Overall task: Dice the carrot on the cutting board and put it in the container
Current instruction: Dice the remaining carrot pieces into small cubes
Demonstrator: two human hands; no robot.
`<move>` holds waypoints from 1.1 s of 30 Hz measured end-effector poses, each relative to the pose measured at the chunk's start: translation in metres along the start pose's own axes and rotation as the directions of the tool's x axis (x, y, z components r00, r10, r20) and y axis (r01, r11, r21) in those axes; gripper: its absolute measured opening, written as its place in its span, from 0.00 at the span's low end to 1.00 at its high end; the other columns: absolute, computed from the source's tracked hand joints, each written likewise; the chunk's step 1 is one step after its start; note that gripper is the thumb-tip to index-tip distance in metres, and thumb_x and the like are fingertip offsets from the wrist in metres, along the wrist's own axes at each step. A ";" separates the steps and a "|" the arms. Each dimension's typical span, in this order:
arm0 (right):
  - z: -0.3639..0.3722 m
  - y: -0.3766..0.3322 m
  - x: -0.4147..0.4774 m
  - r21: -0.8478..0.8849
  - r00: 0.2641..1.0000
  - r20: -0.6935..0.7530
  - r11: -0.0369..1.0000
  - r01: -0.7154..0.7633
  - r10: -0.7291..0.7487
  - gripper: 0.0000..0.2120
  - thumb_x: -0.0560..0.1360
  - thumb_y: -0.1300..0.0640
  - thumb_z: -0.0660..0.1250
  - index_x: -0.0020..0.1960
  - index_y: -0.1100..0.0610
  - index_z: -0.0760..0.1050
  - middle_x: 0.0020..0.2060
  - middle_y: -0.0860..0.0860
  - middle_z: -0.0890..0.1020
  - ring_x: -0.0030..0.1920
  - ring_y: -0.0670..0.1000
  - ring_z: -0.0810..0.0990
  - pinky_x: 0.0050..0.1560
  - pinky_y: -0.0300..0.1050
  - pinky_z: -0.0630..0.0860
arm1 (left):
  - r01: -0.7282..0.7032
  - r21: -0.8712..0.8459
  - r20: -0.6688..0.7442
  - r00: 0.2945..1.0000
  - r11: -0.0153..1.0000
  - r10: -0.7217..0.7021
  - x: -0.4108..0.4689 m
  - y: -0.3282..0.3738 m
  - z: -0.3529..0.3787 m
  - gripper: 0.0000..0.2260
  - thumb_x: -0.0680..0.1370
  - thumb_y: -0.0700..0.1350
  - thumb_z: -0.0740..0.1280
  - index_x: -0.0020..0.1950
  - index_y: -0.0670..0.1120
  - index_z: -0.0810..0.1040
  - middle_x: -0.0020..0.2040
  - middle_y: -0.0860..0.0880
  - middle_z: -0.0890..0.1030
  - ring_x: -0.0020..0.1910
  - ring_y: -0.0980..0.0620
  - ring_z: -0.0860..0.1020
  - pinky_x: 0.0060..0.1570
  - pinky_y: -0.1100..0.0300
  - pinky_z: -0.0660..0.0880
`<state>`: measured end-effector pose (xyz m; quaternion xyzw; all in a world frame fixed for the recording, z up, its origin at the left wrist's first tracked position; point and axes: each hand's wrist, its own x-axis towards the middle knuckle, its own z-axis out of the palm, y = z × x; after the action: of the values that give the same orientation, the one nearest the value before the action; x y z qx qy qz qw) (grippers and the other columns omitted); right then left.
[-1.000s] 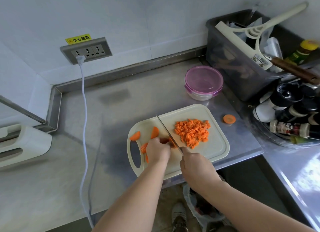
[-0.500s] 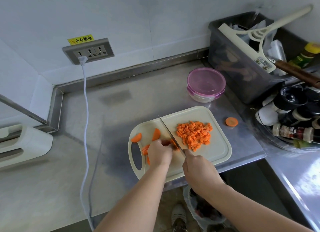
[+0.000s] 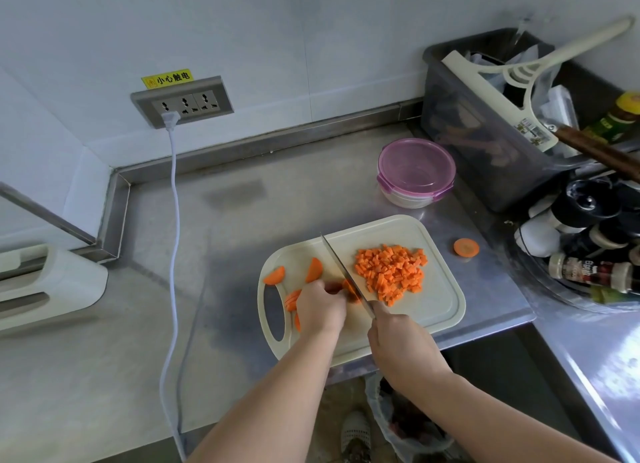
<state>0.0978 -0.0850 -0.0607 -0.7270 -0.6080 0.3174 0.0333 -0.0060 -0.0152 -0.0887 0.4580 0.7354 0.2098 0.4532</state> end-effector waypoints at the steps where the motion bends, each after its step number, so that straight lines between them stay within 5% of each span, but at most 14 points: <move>1: -0.001 0.000 0.000 0.001 1.000 0.003 1.000 -0.002 0.002 0.18 0.81 0.59 0.52 0.70 0.53 0.62 0.38 0.52 0.77 0.42 0.55 0.81 0.40 0.48 0.76 | 0.006 0.002 0.001 1.000 1.000 -0.006 0.000 0.000 0.000 0.08 0.77 0.43 0.67 0.54 0.45 0.83 0.52 0.51 0.82 0.52 0.52 0.78 0.50 0.64 0.69; 20: -0.007 -0.003 0.000 -0.028 0.999 0.051 1.000 -0.007 0.009 0.16 0.81 0.59 0.53 0.68 0.53 0.63 0.44 0.53 0.80 0.44 0.54 0.80 0.44 0.49 0.79 | 0.029 -0.020 -0.006 1.000 0.999 -0.029 -0.001 0.000 0.001 0.09 0.76 0.45 0.69 0.54 0.46 0.83 0.50 0.48 0.84 0.52 0.48 0.80 0.57 0.54 0.75; 26: -0.008 -0.003 0.003 -0.156 0.995 0.098 0.987 0.045 -0.030 0.21 0.79 0.64 0.55 0.71 0.57 0.59 0.35 0.48 0.71 0.37 0.51 0.74 0.36 0.44 0.70 | 0.029 -0.002 -0.006 1.000 1.000 -0.029 0.001 -0.001 0.002 0.09 0.75 0.46 0.69 0.53 0.46 0.83 0.50 0.48 0.84 0.52 0.50 0.80 0.52 0.60 0.73; 33: -0.008 -0.006 0.009 -0.070 0.990 0.135 0.997 -0.039 0.048 0.15 0.80 0.61 0.53 0.67 0.56 0.63 0.46 0.53 0.79 0.45 0.54 0.80 0.44 0.47 0.78 | 0.025 -0.008 -0.014 1.000 1.000 -0.025 0.000 0.000 0.001 0.08 0.76 0.44 0.68 0.54 0.45 0.82 0.51 0.48 0.83 0.51 0.50 0.80 0.49 0.62 0.72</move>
<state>0.0972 -0.0729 -0.0555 -0.7173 -0.6033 0.3463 -0.0399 -0.0046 -0.0149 -0.0892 0.4455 0.7435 0.2099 0.4525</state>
